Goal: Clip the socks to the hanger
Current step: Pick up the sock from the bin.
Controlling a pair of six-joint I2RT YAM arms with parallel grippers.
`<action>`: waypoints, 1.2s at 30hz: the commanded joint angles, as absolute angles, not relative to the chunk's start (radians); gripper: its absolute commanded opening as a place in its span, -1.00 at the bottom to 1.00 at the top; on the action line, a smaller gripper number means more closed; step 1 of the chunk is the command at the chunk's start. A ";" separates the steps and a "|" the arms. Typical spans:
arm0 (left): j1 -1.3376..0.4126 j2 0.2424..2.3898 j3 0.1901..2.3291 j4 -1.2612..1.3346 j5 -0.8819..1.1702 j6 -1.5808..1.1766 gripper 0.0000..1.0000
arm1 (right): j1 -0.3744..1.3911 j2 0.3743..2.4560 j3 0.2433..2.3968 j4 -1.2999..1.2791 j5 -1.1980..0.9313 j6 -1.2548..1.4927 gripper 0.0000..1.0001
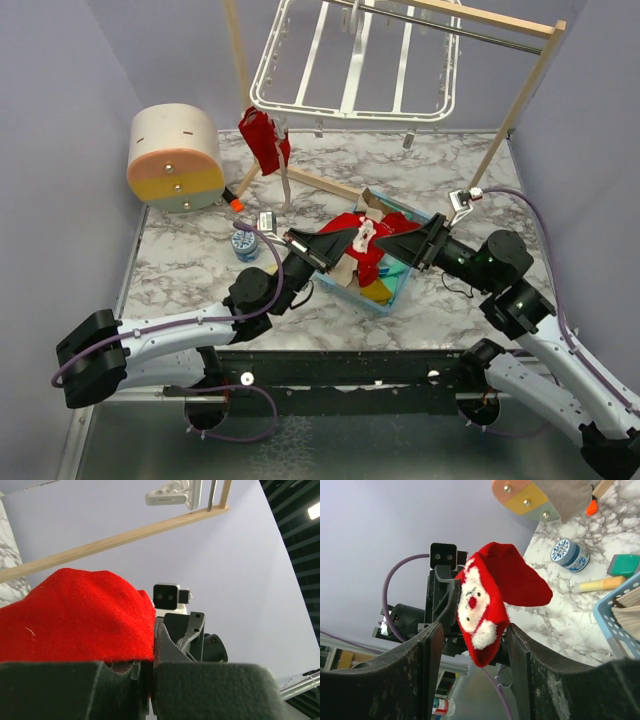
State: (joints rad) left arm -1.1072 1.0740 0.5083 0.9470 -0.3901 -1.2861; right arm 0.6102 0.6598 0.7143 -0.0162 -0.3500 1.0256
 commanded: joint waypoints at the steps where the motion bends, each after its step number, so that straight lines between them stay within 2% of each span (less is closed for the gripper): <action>1: -1.104 1.083 0.537 1.010 -0.402 -1.296 -1.00 | 0.615 0.704 0.721 0.024 -0.414 1.075 0.14; 5: -1.104 1.078 0.538 1.014 -0.403 -1.289 -1.00 | 0.615 0.714 0.709 0.027 -0.410 1.088 0.10; 7: -1.104 1.080 0.537 1.014 -0.402 -1.287 -1.00 | 0.615 0.718 0.695 0.067 -0.414 1.110 -0.02; 13: -1.104 1.068 0.512 1.012 -0.406 -1.248 -1.00 | 0.615 0.723 0.707 0.125 -0.423 1.140 -0.73; 14: -1.104 1.059 0.498 1.012 -0.412 -1.234 -0.92 | 0.615 0.717 0.719 0.111 -0.417 1.137 -0.84; 15: -1.104 1.045 0.481 1.010 -0.420 -1.220 -0.58 | 0.615 0.714 0.733 0.086 -0.410 1.132 -0.96; 17: -1.102 1.007 0.442 1.005 -0.432 -1.183 0.24 | 0.615 0.708 0.769 0.027 -0.390 1.109 -0.98; 18: -1.099 0.979 0.422 0.996 -0.435 -1.157 0.58 | 0.615 0.707 0.795 -0.031 -0.373 1.099 -0.98; 19: -1.098 0.948 0.403 0.977 -0.441 -1.130 0.87 | 0.616 0.708 0.823 -0.095 -0.346 1.087 -0.98; 20: -1.097 0.910 0.387 0.946 -0.447 -1.092 0.97 | 0.616 0.710 0.853 -0.170 -0.316 1.077 -0.98; 24: -1.097 0.744 0.341 0.862 -0.447 -0.824 0.98 | 0.616 0.749 0.984 -0.433 -0.188 1.006 -0.98; 27: -1.097 0.697 0.386 0.803 -0.276 -0.463 0.98 | 0.615 0.788 1.040 -0.525 -0.149 0.982 -0.98; 32: -1.098 0.829 0.608 0.523 0.080 -0.040 0.67 | 0.615 0.864 1.098 -0.588 -0.149 0.972 -0.98; 36: -1.108 0.912 0.676 0.463 0.175 0.169 0.61 | 0.615 0.891 1.118 -0.602 -0.152 0.985 -0.98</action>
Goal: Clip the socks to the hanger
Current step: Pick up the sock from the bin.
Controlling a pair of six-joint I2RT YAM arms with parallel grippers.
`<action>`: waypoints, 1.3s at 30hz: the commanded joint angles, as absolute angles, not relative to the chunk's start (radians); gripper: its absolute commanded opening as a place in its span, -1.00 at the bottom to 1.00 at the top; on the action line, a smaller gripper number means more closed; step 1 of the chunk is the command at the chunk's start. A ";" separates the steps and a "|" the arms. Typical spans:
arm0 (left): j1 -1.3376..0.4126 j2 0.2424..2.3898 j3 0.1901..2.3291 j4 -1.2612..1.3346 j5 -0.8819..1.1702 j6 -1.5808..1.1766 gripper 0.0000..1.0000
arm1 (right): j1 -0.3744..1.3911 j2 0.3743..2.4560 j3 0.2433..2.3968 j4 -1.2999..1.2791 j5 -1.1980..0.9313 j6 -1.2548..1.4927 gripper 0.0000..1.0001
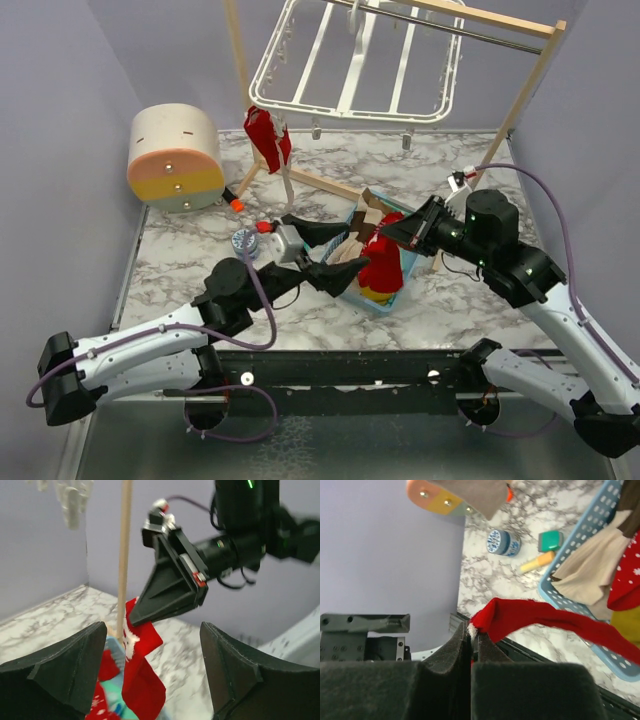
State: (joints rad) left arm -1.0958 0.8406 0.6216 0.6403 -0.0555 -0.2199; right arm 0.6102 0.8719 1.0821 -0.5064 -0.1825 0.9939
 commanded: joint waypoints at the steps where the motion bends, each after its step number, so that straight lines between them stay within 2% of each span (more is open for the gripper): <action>1: -1.111 0.922 0.687 0.452 0.185 0.217 0.61 | 0.615 0.896 1.124 -0.605 -0.151 0.987 -0.98; 9: -1.138 0.996 0.753 0.278 0.166 0.528 0.56 | 0.616 0.915 1.147 -0.628 -0.160 0.999 -0.98; 22: -1.161 1.168 0.875 0.320 0.040 0.666 0.10 | 0.615 0.927 1.144 -0.602 -0.185 1.009 -0.98; 29: -1.165 1.199 0.897 0.344 -0.029 0.659 -0.31 | 0.615 0.916 1.140 -0.604 -0.190 1.014 -0.98; 33: -1.172 1.206 0.898 0.358 -0.078 0.655 -0.30 | 0.616 0.910 1.140 -0.603 -0.196 1.024 -0.98; 39: -1.187 1.207 0.890 0.386 -0.131 0.649 -0.06 | 0.615 0.901 1.144 -0.607 -0.196 1.042 -0.98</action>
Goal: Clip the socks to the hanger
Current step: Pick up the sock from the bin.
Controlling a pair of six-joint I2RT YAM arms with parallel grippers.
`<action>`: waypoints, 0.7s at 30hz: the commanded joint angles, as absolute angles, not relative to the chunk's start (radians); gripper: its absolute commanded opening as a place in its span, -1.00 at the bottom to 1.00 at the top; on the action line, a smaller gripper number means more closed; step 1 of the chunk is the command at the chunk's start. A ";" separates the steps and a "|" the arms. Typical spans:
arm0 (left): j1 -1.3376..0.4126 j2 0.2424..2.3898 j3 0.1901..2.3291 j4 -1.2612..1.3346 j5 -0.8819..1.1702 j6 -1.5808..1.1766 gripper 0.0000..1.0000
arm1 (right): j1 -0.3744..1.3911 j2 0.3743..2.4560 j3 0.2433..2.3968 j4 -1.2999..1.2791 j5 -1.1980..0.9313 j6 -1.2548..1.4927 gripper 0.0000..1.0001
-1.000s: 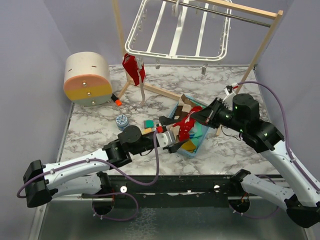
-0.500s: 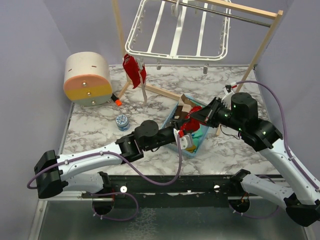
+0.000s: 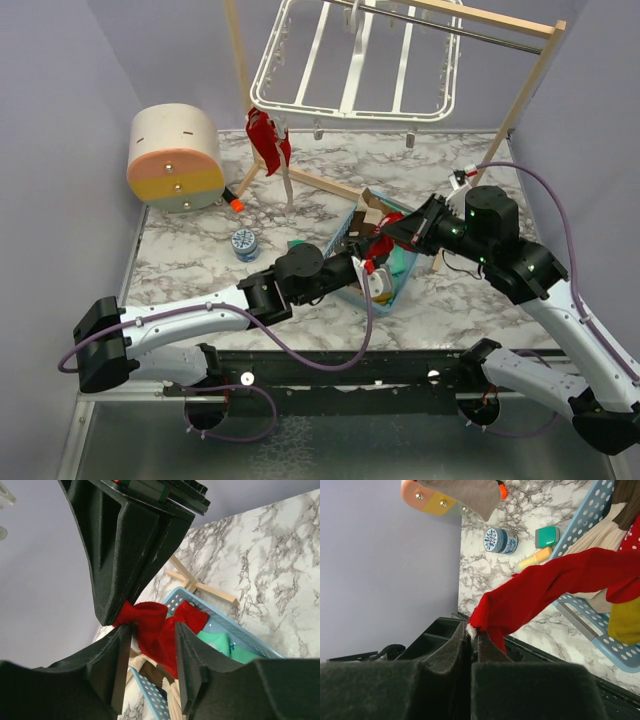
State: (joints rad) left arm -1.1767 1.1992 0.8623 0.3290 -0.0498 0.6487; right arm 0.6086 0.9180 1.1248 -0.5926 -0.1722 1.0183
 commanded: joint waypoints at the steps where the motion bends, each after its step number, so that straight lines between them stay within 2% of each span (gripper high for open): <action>1: -1.193 1.210 0.890 0.391 -0.141 0.650 -0.04 | 0.616 0.898 1.142 -0.605 -0.195 1.046 -0.98; 6: -1.238 1.229 0.880 0.445 -0.240 0.666 -0.04 | 0.615 0.886 1.123 -0.591 -0.193 1.073 -0.98; 9: -1.259 1.239 0.873 0.476 -0.295 0.689 -0.15 | 0.615 0.880 1.117 -0.590 -0.188 1.083 -0.98; 12: -1.271 1.243 0.870 0.500 -0.335 0.712 -0.48 | 0.615 0.876 1.117 -0.589 -0.184 1.086 -0.98; 15: -1.273 1.227 0.862 0.519 -0.345 0.706 -1.00 | 0.616 0.873 1.122 -0.595 -0.179 1.079 -0.98; 16: -1.273 1.218 0.857 0.522 -0.342 0.702 -1.00 | 0.615 0.874 1.128 -0.602 -0.176 1.070 -0.96; 17: -1.273 1.210 0.852 0.524 -0.339 0.700 -1.00 | 0.615 0.874 1.140 -0.610 -0.167 1.052 -0.81; 19: -1.273 1.186 0.836 0.525 -0.328 0.682 -1.00 | 0.615 0.872 1.173 -0.634 -0.142 1.008 -0.31; 21: -1.274 1.153 0.809 0.522 -0.308 0.649 -1.00 | 0.615 0.870 1.222 -0.676 -0.089 0.949 0.04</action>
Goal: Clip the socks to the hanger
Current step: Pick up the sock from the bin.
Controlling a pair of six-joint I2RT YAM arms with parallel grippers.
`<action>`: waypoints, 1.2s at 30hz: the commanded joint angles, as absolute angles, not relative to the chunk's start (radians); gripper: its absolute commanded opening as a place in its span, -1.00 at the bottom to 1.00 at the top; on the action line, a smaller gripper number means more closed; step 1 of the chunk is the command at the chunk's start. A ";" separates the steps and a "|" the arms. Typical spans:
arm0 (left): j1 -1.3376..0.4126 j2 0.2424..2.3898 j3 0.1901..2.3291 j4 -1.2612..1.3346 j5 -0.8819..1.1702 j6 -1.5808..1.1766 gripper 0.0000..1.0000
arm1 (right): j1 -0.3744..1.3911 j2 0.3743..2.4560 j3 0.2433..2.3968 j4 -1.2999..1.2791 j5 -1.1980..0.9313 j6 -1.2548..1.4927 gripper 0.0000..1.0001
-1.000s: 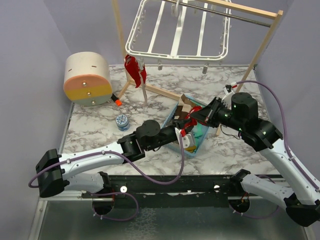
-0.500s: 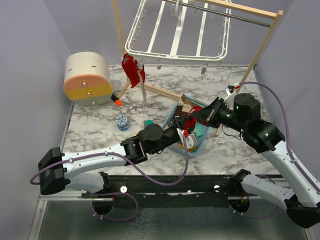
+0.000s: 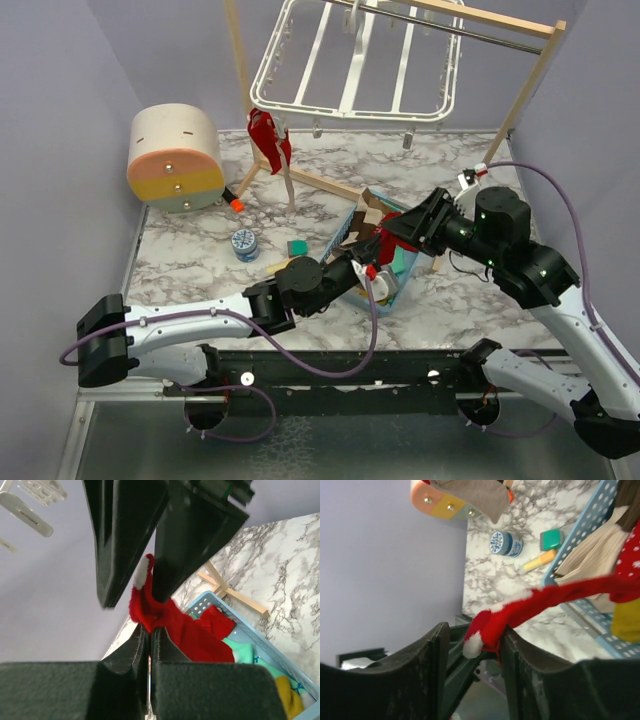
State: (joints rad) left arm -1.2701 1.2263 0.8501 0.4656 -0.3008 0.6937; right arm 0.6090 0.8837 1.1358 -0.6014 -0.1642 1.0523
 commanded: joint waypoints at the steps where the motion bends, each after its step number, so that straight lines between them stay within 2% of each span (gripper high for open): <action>1: -1.274 1.138 0.794 0.520 -0.294 0.632 -1.00 | 0.615 0.870 1.249 -0.703 -0.061 0.916 0.15; 3: -1.273 1.107 0.769 0.514 -0.267 0.580 -1.00 | 0.616 0.868 1.293 -0.753 -0.011 0.844 0.26; 7: -1.273 1.057 0.739 0.503 -0.227 0.483 -1.00 | 0.615 0.830 1.311 -0.776 0.076 0.709 0.29; 11: -1.272 1.048 0.766 0.469 -0.213 0.369 -1.00 | 0.615 0.795 1.292 -0.707 -0.033 0.523 0.27; 16: -1.269 1.087 0.890 0.306 -0.203 0.191 -1.00 | 0.615 0.882 1.383 -0.802 -0.170 0.393 0.29; 21: -1.264 1.164 1.030 0.149 -0.213 0.047 -1.00 | 0.615 0.914 1.364 -0.783 -0.247 0.415 0.27; 26: -1.262 1.233 1.128 0.054 -0.249 -0.018 -1.00 | 0.615 0.899 1.362 -0.741 -0.213 0.473 0.16; 30: -1.262 1.239 1.128 0.042 -0.274 -0.036 -1.00 | 0.616 0.867 1.392 -0.743 -0.126 0.495 0.19; 33: -1.262 1.223 1.103 0.058 -0.295 -0.030 -1.00 | 0.615 0.864 1.403 -0.756 -0.142 0.504 0.20; 36: -1.262 1.206 1.080 0.082 -0.319 -0.018 -1.00 | 0.615 0.906 1.421 -0.802 -0.212 0.510 0.08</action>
